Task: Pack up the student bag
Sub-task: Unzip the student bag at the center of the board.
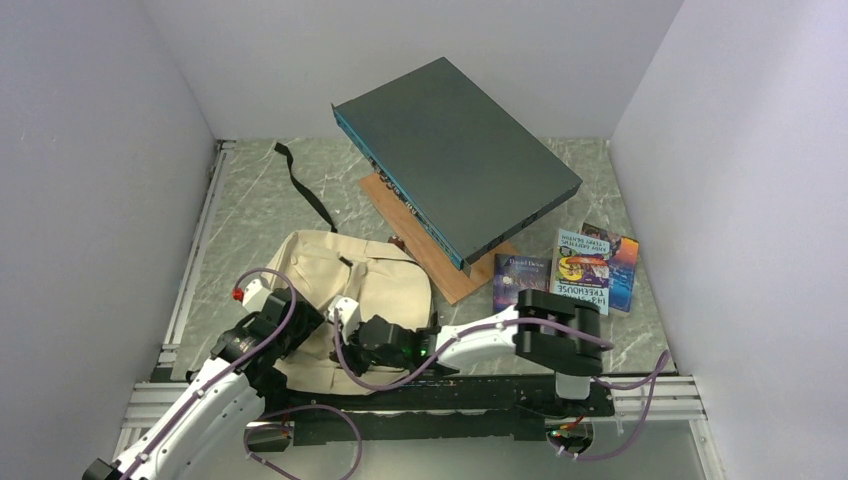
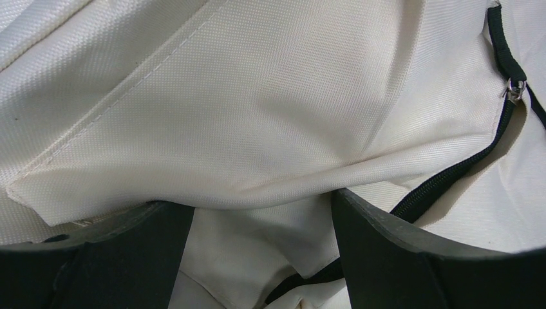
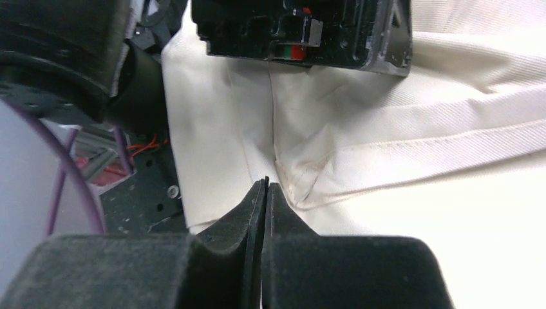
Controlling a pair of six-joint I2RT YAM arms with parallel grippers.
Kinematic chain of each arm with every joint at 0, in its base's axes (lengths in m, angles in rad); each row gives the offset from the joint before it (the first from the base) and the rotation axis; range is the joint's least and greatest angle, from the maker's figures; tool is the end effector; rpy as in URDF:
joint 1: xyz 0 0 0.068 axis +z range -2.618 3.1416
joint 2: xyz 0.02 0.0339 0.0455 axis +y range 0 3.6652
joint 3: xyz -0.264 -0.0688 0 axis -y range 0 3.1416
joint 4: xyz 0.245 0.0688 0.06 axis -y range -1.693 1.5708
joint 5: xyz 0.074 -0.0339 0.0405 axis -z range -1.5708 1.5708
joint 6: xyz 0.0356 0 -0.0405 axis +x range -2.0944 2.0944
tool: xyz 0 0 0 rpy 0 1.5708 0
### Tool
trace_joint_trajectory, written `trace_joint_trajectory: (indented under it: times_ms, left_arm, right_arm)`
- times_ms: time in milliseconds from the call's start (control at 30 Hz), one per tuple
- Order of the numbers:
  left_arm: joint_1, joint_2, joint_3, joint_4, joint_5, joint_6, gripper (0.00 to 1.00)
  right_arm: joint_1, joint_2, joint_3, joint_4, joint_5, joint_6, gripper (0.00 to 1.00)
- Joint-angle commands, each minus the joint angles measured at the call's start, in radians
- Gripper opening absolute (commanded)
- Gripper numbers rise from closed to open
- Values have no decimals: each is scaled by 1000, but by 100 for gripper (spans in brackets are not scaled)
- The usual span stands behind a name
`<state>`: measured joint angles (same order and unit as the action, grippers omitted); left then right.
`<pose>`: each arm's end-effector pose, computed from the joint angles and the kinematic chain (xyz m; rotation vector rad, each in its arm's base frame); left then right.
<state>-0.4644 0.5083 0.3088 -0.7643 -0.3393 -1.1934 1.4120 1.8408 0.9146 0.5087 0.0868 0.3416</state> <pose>0.0972 -0.0354 0.1639 -1.0063 2.2649 -0.2849 0.0640 0.3803 0.1638 -1.0406 1.8736 1.0115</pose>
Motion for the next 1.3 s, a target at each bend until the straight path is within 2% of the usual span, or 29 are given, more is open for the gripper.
trace_joint_trajectory:
  times_ms: [0, 200, 300, 567, 733, 900, 933, 1033, 1167, 1267]
  left_arm:
    - [4, 19, -15, -58, -57, -8, 84]
    - [4, 22, -18, -51, -69, -12, 84]
    - [6, 22, -20, -51, -72, -14, 83]
    - [7, 19, -19, -57, -79, -8, 83]
    - [7, 15, -20, -58, -84, -11, 83]
    - [9, 24, -11, -66, -93, -18, 84]
    - [9, 26, -7, -71, -92, -16, 84]
    - [9, 27, 11, -78, -88, 8, 85]
    - [9, 27, 85, -77, -30, 121, 93]
    - [9, 10, 164, -28, 89, 259, 95]
  right_arm:
    - [11, -152, -69, 12, 42, 55, 0]
    - [28, -295, -203, 18, -6, 123, 0]
    - [34, -352, -274, 12, 20, 169, 0]
    - [45, -499, -477, -61, 261, 375, 0]
    - [70, -594, -504, -296, 551, 598, 0]
    - [121, -546, -341, -680, 863, 822, 0]
    - [134, -527, -303, -722, 904, 824, 0]
    - [165, -489, -253, -667, 933, 729, 0]
    - [167, -504, -317, -395, 806, 540, 0]
    - [167, -520, -357, -277, 724, 445, 0]
